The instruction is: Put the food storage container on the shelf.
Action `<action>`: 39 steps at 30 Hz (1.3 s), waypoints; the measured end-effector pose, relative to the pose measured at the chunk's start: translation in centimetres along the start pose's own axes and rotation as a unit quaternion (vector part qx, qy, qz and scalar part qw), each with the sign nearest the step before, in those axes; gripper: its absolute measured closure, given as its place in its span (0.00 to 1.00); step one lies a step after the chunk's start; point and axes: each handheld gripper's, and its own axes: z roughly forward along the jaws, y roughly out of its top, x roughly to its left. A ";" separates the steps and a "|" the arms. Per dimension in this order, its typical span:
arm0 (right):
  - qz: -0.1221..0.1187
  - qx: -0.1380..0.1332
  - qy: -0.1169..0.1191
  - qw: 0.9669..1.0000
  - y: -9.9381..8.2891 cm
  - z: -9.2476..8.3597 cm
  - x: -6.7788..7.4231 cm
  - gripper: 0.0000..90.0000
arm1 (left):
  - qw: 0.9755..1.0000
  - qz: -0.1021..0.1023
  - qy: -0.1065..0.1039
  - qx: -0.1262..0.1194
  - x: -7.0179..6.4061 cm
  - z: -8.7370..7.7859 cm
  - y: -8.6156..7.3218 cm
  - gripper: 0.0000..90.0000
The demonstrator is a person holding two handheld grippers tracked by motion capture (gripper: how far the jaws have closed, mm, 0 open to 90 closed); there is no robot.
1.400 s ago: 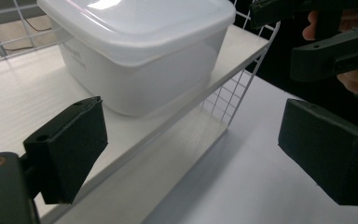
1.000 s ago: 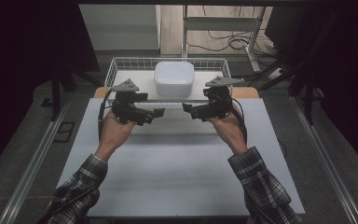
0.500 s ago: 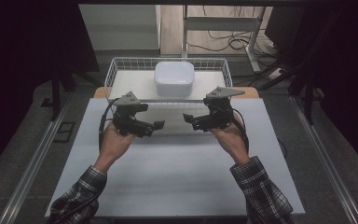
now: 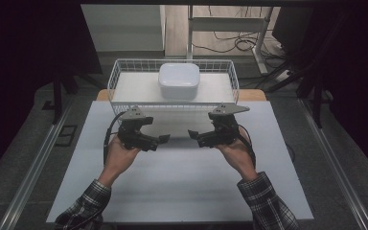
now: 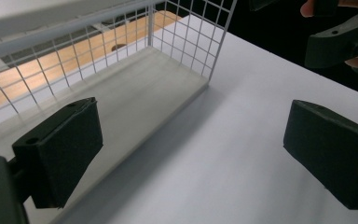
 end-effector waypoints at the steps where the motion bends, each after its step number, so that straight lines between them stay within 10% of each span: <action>1: 0.000 0.000 0.000 1.000 -0.3 0.0 0.1 0.02 | 1.000 -0.001 0.000 0.000 -0.1 0.1 -0.2 0.04; 39: 0.003 0.021 0.003 1.000 -7.4 -1.8 1.6 0.02 | 0.999 -0.034 0.002 0.022 -1.7 -0.9 -9.3 0.05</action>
